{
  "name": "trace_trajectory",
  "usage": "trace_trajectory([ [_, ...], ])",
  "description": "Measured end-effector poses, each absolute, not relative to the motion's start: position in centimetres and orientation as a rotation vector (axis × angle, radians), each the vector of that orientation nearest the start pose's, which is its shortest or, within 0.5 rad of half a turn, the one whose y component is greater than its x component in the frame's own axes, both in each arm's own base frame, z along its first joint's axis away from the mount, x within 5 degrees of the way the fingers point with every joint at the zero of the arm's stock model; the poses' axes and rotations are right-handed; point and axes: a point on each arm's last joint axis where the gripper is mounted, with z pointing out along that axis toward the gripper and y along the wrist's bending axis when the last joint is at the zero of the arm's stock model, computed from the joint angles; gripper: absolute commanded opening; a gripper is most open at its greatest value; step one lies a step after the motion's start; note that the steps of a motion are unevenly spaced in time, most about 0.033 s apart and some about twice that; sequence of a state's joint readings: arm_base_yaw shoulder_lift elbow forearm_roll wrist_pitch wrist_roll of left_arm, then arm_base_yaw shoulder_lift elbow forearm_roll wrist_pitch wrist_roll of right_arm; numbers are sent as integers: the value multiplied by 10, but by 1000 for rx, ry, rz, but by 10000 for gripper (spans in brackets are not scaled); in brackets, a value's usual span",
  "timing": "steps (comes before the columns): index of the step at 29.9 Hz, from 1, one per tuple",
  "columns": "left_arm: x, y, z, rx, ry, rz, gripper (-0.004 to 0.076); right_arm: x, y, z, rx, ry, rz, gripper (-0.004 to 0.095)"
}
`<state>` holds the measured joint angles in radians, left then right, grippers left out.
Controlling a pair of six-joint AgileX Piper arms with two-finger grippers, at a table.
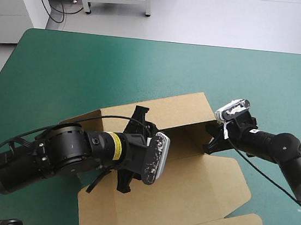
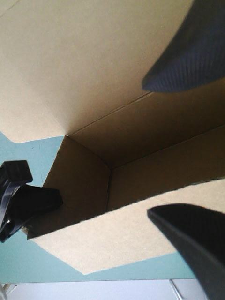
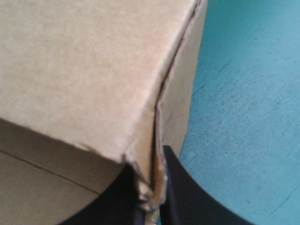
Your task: Fold the box
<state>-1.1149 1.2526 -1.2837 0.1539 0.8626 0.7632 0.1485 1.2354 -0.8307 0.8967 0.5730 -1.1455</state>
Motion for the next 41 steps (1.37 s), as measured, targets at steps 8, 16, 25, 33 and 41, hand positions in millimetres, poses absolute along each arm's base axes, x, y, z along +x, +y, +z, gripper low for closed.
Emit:
trace_trajectory([
  [8, 120, -217, 427, 1852, 1443, -7, 3, 243, 75, 292, -750, 2091, 393, -20],
  [16, 156, -181, 437, 1624, 1739, 169, 3, 243, 75, 292, -749, 2092, 393, -20],
  [25, 205, -105, 444, 991, 2172, 232, 2, 243, 75, 291, -749, 2096, 388, -20],
  [33, 201, -53, 458, 519, 2271, 226, -8, 244, 74, 291, -732, 2109, 375, -19],
  [41, 191, -47, 464, 484, 2250, 220, -8, 252, 65, 305, -640, 2146, 266, -20],
])
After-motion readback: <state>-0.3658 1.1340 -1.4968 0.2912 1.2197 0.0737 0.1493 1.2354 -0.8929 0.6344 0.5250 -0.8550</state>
